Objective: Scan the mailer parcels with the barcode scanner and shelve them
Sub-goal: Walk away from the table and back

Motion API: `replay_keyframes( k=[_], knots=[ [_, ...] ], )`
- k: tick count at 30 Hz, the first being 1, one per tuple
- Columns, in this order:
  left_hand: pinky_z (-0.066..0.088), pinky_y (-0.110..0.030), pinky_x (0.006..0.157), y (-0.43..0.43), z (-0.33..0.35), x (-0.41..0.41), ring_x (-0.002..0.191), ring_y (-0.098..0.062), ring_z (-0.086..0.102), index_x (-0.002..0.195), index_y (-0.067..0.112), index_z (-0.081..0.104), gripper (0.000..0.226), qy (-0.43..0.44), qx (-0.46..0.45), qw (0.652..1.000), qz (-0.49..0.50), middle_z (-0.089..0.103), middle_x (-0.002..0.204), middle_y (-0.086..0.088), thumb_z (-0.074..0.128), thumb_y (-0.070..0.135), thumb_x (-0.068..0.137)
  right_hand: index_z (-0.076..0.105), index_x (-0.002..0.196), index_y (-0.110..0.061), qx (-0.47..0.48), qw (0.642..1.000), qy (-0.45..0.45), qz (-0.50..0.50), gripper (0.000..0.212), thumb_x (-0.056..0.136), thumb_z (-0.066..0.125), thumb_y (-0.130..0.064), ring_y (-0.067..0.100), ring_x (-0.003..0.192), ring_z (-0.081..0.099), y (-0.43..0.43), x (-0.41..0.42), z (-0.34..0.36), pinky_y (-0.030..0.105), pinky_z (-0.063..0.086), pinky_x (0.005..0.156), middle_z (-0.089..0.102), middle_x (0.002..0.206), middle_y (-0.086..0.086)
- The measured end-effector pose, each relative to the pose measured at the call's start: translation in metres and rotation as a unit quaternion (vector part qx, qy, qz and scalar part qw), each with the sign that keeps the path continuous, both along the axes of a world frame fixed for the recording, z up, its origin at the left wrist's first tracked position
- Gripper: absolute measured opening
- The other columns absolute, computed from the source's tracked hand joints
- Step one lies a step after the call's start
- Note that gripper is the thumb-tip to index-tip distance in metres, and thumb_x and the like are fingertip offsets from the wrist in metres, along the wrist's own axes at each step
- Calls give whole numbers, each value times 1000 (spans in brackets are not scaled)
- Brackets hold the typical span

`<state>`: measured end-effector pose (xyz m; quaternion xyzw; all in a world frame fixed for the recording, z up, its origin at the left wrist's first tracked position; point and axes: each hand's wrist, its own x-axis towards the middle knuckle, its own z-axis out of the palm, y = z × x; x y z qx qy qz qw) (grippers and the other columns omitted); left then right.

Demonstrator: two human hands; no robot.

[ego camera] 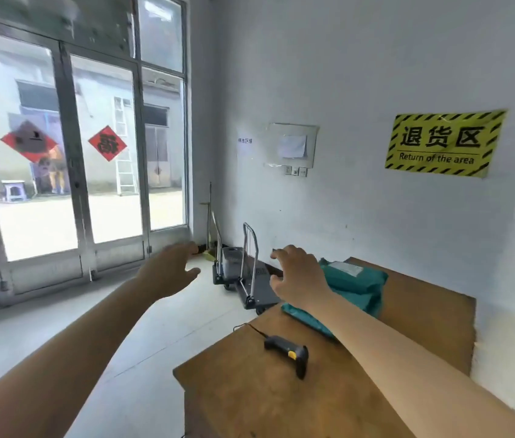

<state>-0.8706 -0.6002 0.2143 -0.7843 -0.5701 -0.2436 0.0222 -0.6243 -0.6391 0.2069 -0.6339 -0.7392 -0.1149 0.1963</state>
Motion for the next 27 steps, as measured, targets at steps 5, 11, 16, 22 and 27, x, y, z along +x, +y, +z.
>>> replay_keyframes(
  k=[5,11,16,22,27],
  knots=[
    [43,-33,92,103,17,-62,114,-22,53,126,20,48,40,9,-6,999,37,56,125,-2,56,33,89,49,130,-13,-32,999,6,2,43,88,51,-24,26,114,52,133,-52,13,38,40,98,54,125,8],
    [42,-33,98,218,12,-145,123,-20,49,135,21,42,49,63,-32,996,60,51,135,-1,56,33,90,52,124,-12,-74,996,37,-14,41,86,54,-26,28,114,54,271,-113,22,39,41,97,57,121,9],
    [42,-30,94,332,9,-193,118,-19,52,132,22,44,47,68,-37,997,13,53,130,0,58,33,89,51,130,-13,-89,995,2,-50,48,86,56,-32,28,120,51,369,-156,17,39,39,101,55,128,9],
    [43,-35,99,485,0,-218,117,-20,51,133,23,43,50,84,-50,993,-68,53,130,-1,58,36,88,48,133,-14,-157,976,16,-149,53,88,55,-41,29,123,48,475,-171,5,40,40,99,51,134,9],
    [41,-28,94,603,21,-213,118,-17,50,130,23,46,42,112,-20,983,-143,53,130,1,55,30,89,44,137,-14,-199,951,24,-235,54,90,53,-39,29,126,45,536,-156,6,40,39,102,48,138,9]
  ],
)
